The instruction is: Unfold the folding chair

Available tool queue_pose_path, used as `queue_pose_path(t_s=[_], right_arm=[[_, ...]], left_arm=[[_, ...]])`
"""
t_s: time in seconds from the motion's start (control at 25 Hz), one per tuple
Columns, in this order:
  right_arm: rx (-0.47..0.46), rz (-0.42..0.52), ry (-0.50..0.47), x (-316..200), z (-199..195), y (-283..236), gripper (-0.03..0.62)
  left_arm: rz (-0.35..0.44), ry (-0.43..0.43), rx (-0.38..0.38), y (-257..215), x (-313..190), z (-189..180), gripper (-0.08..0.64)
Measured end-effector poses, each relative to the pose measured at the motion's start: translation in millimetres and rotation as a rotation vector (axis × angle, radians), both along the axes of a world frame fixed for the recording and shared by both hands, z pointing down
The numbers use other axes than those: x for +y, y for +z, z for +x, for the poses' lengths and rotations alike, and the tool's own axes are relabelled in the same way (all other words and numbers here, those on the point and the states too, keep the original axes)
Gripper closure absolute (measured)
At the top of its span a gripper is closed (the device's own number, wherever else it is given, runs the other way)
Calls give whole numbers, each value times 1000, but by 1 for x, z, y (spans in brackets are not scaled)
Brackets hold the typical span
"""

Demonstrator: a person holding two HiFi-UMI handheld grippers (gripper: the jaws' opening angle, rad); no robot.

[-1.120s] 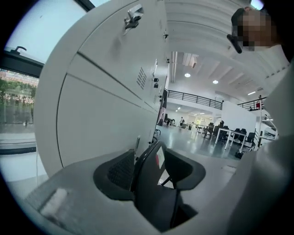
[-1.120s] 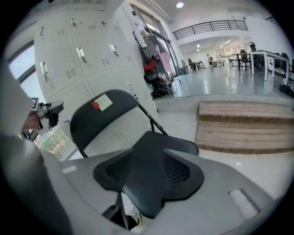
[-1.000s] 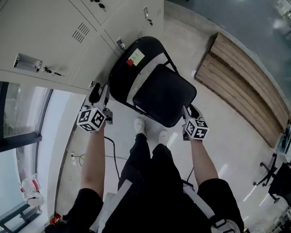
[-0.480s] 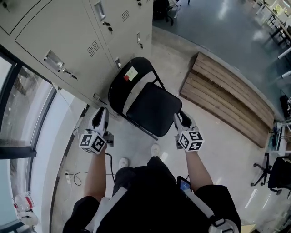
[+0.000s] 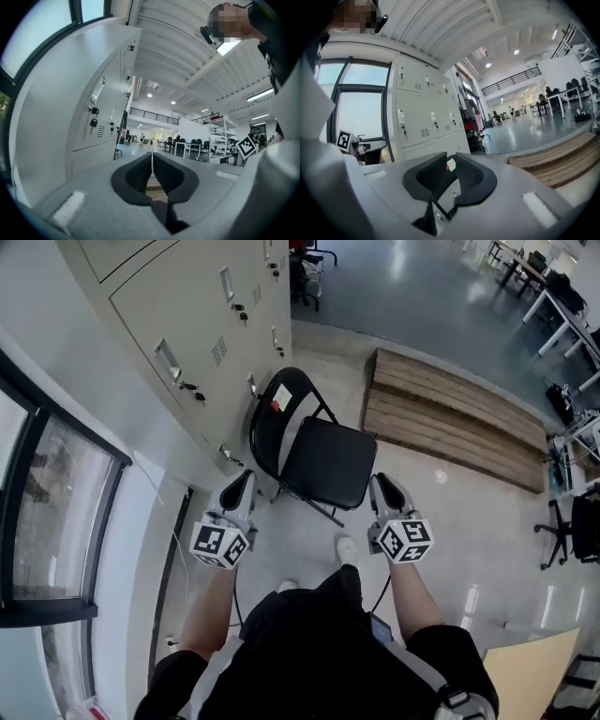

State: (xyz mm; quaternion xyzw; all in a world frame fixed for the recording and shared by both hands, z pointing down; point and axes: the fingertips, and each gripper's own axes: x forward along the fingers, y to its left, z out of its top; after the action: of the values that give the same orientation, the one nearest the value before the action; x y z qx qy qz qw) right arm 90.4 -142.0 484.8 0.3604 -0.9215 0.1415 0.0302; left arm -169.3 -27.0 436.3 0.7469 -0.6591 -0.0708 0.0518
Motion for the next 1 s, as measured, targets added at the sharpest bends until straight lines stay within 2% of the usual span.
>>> queue_pose_path(t_s=[0.24, 0.4, 0.6, 0.8, 1.0], right_arm=[[13, 62, 100, 63, 30, -34, 532], [40, 95, 157, 86, 72, -50, 538], [44, 153, 213, 109, 133, -76, 572], [51, 144, 270, 126, 201, -80, 589], [35, 147, 344, 137, 247, -82, 589]], left_arm=[[22, 68, 41, -17, 34, 1, 560], [61, 112, 60, -32, 43, 26, 560], [112, 188, 58, -52, 41, 84, 560], [104, 275, 67, -50, 38, 163, 560], [91, 361, 52, -45, 29, 233, 560]])
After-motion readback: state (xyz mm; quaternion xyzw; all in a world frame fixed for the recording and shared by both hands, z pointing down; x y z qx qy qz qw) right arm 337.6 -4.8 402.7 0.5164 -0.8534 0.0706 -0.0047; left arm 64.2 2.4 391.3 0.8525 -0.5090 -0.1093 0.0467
